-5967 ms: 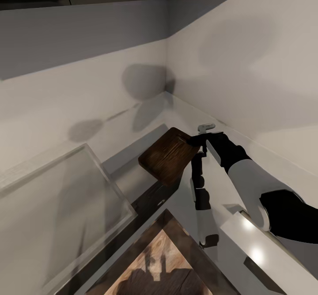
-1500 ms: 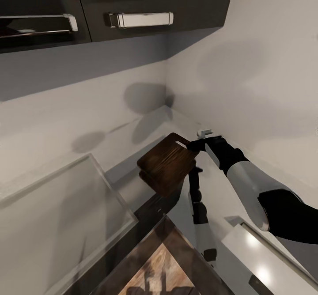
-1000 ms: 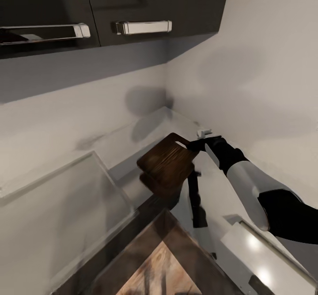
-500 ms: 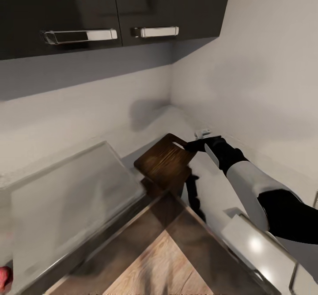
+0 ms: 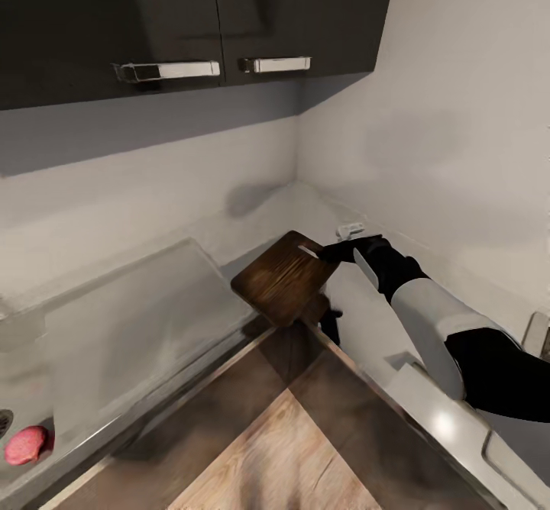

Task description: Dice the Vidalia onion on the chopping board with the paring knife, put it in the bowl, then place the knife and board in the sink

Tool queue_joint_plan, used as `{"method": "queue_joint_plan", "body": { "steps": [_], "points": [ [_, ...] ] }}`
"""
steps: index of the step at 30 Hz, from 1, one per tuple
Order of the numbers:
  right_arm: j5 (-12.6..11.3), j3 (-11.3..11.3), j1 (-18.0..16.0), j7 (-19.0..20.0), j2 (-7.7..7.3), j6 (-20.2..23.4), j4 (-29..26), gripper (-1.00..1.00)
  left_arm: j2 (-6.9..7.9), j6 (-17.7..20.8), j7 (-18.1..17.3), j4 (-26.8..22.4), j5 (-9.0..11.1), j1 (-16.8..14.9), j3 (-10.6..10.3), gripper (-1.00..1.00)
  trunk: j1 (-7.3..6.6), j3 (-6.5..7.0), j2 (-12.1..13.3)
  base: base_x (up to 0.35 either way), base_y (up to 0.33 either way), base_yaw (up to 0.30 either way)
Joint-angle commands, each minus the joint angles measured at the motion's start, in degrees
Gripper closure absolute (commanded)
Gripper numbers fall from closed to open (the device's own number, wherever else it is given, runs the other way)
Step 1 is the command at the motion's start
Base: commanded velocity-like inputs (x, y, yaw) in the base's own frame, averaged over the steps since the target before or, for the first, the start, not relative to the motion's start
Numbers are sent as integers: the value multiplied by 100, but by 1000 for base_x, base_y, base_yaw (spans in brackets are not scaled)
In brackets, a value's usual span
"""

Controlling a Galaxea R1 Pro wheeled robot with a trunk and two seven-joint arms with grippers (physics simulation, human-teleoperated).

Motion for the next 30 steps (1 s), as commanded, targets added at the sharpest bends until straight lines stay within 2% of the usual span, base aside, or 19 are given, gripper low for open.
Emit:
{"method": "queue_joint_plan", "body": {
  "steps": [1, 15, 17, 22, 30],
  "points": [
    [-6, 25, -5, 0, 11, 27, -7, 100, -5, -9, 14, -10, -59, 3, 27, -100, 1, 0, -10, -273, 119, 0],
    [-2, 24, -5, 0, 56, 25, -7, 100, -5, -34, 14, -56, -59, 3, 19, -100, 1, 122, -10, -262, 118, 0],
    [-2, 25, -5, 0, 56, 25, -7, 100, -10, -110, 14, -66, -59, 3, 14, -100, 1, 140, -10, -69, 20, 0],
    [-2, 24, -5, 0, 56, 26, -7, 100, -20, -571, 30, -65, -59, 3, 10, -100, 1, 184, -10, -14, 4, 13],
    [-2, 23, -5, 1, 62, 26, -1, 100, -22, -598, 44, -67, -59, 3, 20, -100, 1, 254, -10, -1, 0, 59]
  ]
}}
